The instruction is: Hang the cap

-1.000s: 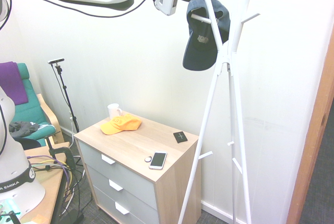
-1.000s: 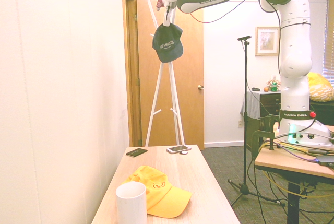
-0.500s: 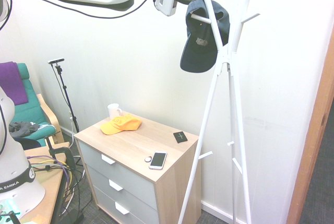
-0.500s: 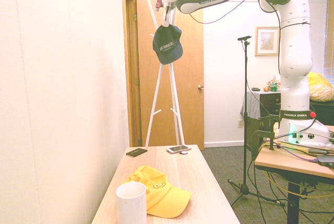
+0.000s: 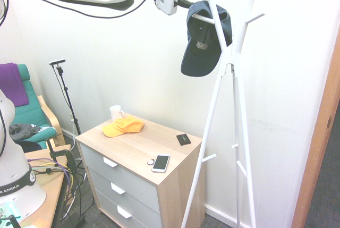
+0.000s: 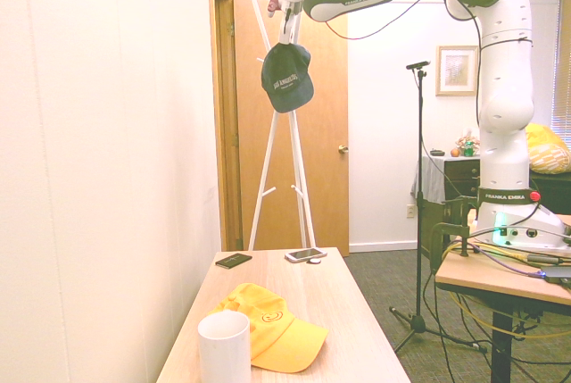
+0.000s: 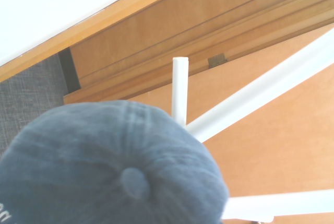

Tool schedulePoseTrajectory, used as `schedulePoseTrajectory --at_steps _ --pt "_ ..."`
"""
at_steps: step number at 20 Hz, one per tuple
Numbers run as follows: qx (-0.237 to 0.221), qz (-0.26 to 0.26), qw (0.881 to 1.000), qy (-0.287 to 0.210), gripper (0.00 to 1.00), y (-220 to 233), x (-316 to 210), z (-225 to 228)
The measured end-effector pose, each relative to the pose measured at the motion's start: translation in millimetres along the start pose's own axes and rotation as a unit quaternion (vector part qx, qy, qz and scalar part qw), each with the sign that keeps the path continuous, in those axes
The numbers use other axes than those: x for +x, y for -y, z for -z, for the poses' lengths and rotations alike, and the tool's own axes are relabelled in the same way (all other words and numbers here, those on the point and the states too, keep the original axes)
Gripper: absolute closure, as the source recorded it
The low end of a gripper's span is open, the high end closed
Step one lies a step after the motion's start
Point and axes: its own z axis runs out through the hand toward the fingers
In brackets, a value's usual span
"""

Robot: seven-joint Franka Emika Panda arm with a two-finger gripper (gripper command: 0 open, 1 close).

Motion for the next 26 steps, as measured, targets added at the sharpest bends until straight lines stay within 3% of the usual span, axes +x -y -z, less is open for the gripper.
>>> schedulePoseTrajectory --at_steps 12,16,21,26 --pt "0.009 -0.014 1.000 0.002 0.00 -11 -5 16" --pt "0.058 -0.044 0.994 0.076 0.00 -5 -17 37" --pt "0.158 -0.065 0.965 0.199 0.00 8 -38 108" --pt "0.238 -0.076 0.913 0.323 0.00 11 -54 119"
